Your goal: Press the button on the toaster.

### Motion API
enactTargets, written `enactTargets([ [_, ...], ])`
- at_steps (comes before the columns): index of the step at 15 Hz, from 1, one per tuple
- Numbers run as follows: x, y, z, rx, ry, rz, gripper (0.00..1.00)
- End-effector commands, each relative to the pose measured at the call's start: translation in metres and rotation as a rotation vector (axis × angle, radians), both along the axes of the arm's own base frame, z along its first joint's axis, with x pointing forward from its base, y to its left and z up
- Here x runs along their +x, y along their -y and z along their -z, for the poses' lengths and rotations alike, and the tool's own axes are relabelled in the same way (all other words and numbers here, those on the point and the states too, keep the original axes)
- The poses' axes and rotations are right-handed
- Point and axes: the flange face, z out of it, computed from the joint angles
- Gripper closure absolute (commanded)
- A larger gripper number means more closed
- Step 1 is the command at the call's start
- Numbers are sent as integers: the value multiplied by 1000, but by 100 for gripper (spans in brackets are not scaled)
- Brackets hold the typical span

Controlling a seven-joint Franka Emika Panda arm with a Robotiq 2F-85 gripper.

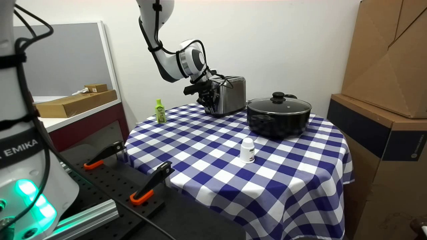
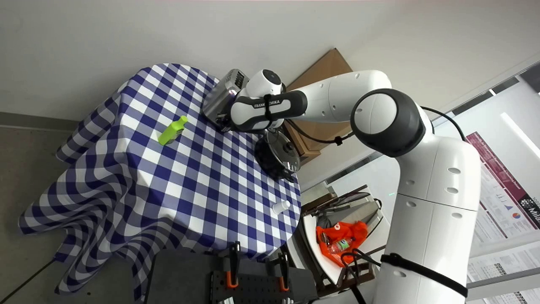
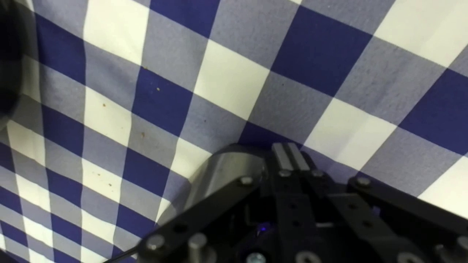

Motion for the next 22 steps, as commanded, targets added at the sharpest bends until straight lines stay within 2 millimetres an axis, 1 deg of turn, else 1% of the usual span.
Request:
enactTargets([
  [1,7,-5,4,-13,50,13,100],
  [7,2,-12,4,17,14,-12,100],
  [14,3,-11,0,28,-9,-31,100],
  [22,10,-9,-5,0,-23,-62,100],
])
